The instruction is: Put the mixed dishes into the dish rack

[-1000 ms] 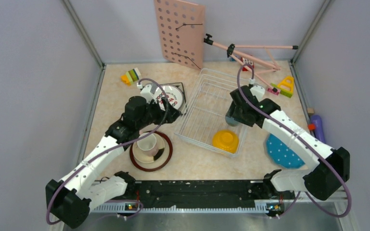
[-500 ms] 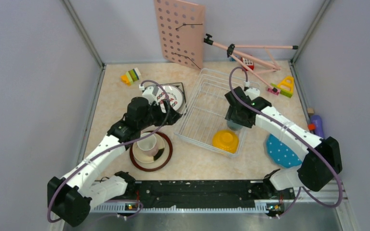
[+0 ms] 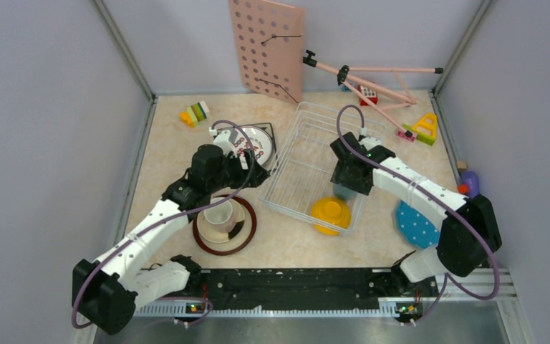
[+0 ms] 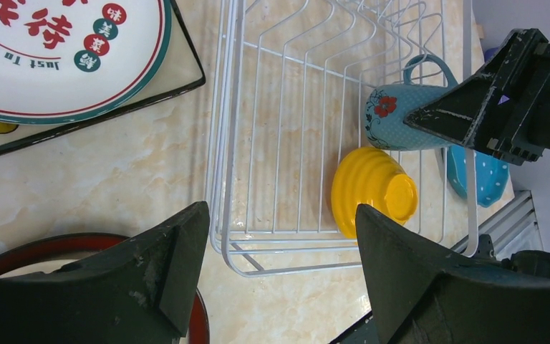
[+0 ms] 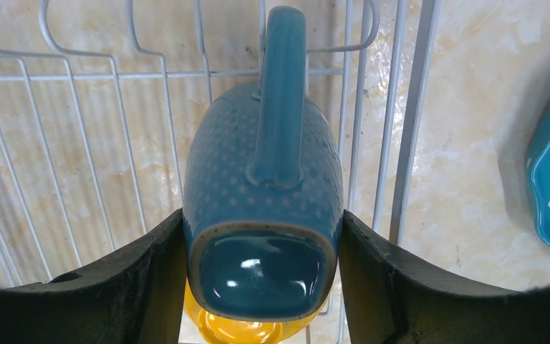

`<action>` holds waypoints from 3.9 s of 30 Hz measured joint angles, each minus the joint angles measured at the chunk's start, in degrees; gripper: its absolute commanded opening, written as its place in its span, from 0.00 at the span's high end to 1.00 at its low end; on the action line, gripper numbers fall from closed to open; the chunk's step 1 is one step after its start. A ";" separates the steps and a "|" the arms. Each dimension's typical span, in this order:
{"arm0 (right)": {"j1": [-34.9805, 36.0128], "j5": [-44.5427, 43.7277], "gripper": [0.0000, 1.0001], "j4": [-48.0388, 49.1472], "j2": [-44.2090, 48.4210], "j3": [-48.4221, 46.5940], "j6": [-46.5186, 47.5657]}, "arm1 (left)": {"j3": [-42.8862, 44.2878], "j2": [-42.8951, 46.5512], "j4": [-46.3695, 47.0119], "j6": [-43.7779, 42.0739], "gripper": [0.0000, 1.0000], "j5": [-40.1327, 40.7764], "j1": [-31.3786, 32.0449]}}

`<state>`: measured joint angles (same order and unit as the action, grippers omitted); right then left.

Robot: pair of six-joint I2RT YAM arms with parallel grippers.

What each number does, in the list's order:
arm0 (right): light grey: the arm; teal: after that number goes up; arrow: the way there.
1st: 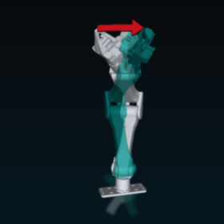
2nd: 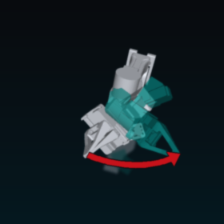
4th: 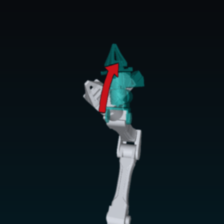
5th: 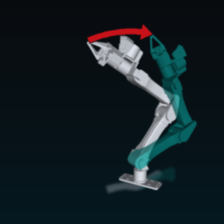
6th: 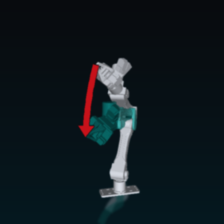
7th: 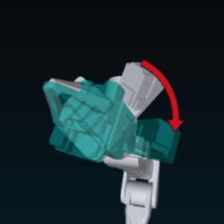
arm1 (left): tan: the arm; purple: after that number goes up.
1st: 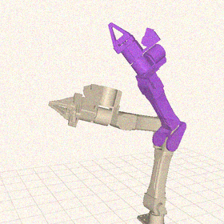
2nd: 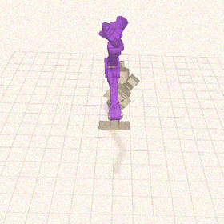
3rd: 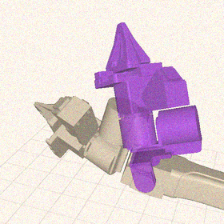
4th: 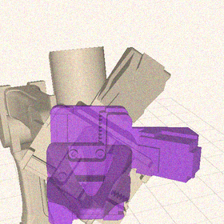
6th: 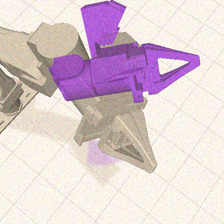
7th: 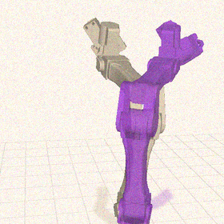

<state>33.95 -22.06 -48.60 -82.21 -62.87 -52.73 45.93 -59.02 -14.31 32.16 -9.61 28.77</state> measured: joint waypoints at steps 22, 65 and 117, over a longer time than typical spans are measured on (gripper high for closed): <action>-1.49 -0.48 0.02 -1.11 2.01 -2.54 0.20 | -0.66 -1.38 -0.28 -0.63 0.20 -2.14 0.00; -44.63 16.33 0.16 -2.82 34.62 28.94 0.15 | -4.42 8.00 -0.31 -2.27 0.21 -1.55 0.00; -33.35 33.64 0.31 25.46 16.39 26.62 11.41 | -4.85 9.31 0.50 -2.19 0.22 1.14 0.00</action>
<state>0.60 11.57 -23.14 -65.82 -36.25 -41.32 41.08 -49.71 -13.80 29.98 -8.47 28.77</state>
